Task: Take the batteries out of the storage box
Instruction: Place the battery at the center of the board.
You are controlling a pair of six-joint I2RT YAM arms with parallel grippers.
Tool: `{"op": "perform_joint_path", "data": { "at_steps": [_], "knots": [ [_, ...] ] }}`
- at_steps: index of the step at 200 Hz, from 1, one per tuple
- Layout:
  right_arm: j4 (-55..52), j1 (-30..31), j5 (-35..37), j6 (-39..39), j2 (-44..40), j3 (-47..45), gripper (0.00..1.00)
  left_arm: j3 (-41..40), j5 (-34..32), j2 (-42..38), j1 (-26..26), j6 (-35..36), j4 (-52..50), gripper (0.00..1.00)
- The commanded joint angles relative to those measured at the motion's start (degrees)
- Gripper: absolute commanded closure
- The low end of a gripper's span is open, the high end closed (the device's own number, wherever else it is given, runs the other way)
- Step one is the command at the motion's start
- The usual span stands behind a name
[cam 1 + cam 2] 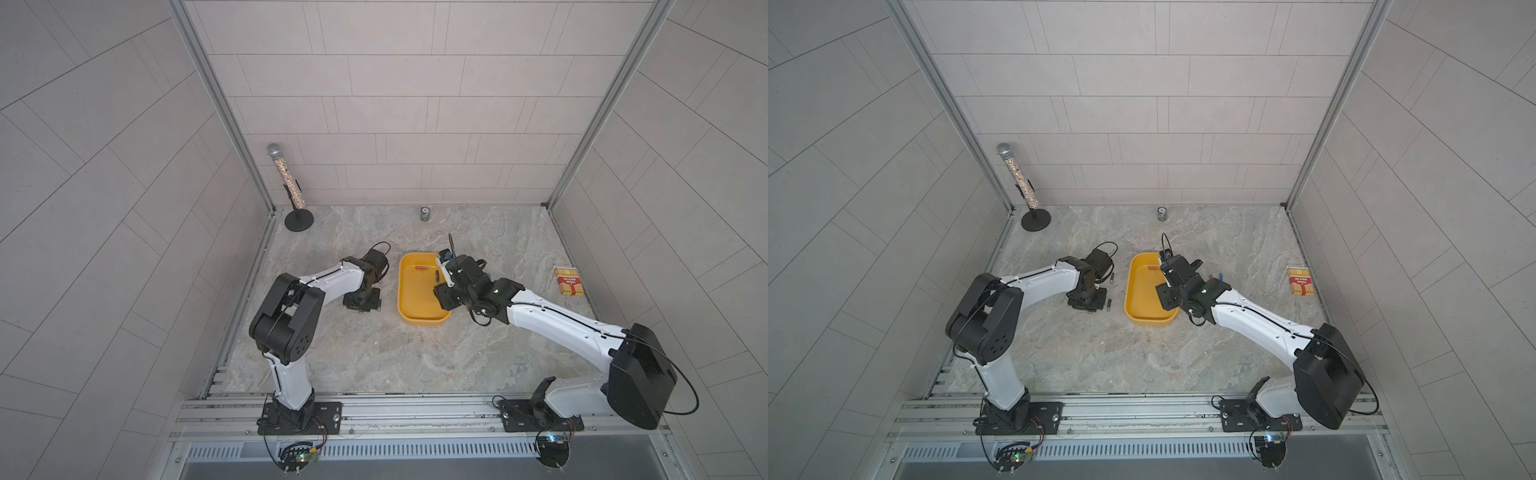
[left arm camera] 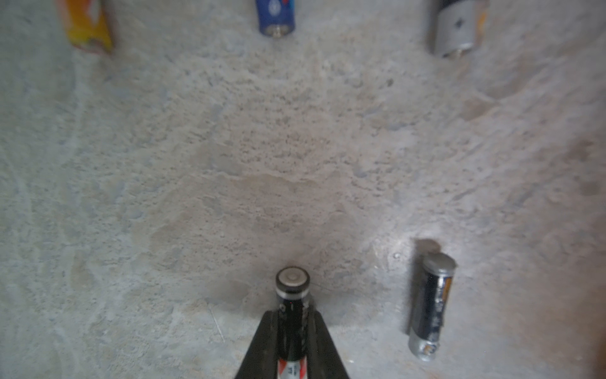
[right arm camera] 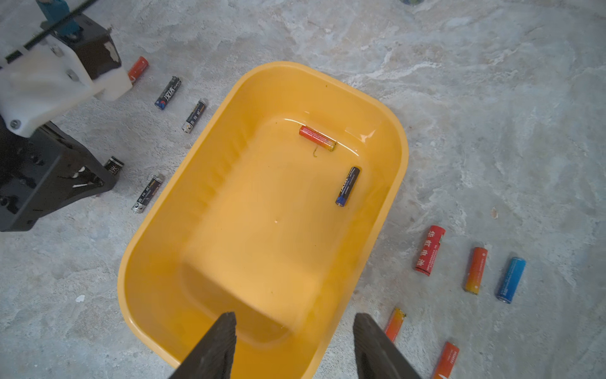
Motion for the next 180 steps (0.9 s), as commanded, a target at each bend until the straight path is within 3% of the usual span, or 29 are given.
{"op": "perform_joint_path", "data": {
  "at_steps": [1,70,126,180],
  "knots": [
    [-1.3,-0.3,1.4,0.9,0.6,0.5,0.39,0.9,-0.1,1.1,0.3,-0.3,1.1,0.83],
    [-3.3,-0.5,1.8,0.9,3.1,3.7,0.39,1.6,-0.5,0.5,0.3,0.0,0.3,0.69],
    [-5.1,-1.2,2.1,0.7,4.6,6.6,0.39,3.1,0.1,-3.0,0.3,-0.1,-1.7,0.65],
    [-15.8,-3.5,6.4,3.8,18.6,21.6,0.40,7.0,-0.6,-14.3,0.3,0.5,-5.9,0.57]
  ]
}}
